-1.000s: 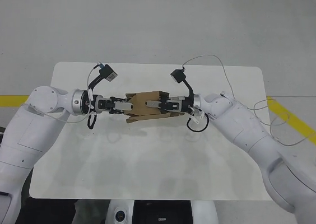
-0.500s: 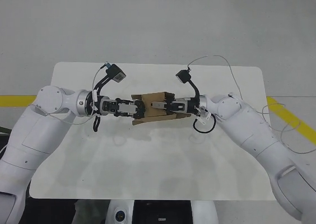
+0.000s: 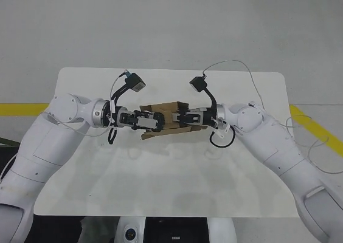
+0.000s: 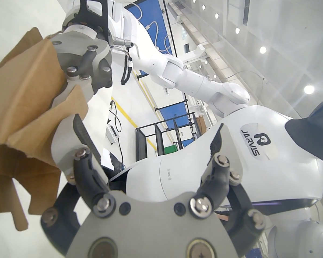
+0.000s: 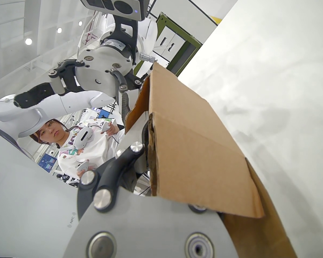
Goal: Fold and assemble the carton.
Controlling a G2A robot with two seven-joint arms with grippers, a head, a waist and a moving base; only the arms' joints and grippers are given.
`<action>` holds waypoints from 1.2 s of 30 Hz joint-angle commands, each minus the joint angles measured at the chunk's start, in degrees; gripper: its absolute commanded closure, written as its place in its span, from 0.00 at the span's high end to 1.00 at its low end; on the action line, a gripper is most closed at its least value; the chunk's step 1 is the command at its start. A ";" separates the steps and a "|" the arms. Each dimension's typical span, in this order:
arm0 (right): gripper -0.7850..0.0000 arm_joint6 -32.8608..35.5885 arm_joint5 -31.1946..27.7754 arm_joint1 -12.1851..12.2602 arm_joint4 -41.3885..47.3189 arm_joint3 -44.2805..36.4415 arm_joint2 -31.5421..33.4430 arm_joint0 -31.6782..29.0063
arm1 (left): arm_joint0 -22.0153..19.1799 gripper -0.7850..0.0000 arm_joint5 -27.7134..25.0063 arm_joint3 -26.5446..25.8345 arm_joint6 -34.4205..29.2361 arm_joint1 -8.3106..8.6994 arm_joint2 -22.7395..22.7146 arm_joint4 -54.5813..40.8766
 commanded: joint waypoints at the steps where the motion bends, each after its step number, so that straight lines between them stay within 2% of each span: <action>1: 0.00 0.54 0.49 0.31 -0.06 -0.37 0.98 -0.50 | 0.14 1.00 -0.22 0.66 0.01 0.06 -0.77 0.28; 15: 0.00 3.85 4.14 1.87 -0.99 -6.20 6.07 -3.92 | 2.63 1.00 0.12 3.06 -0.05 0.70 -5.41 1.57; 29: 0.00 8.93 5.16 -0.11 2.82 -5.35 3.96 -3.52 | 3.46 1.00 0.75 2.57 -0.59 0.44 -7.18 0.96; 36: 0.00 7.38 3.79 -0.71 2.24 -3.36 4.90 -3.18 | 3.52 1.00 1.25 2.88 -1.22 0.32 -7.88 1.11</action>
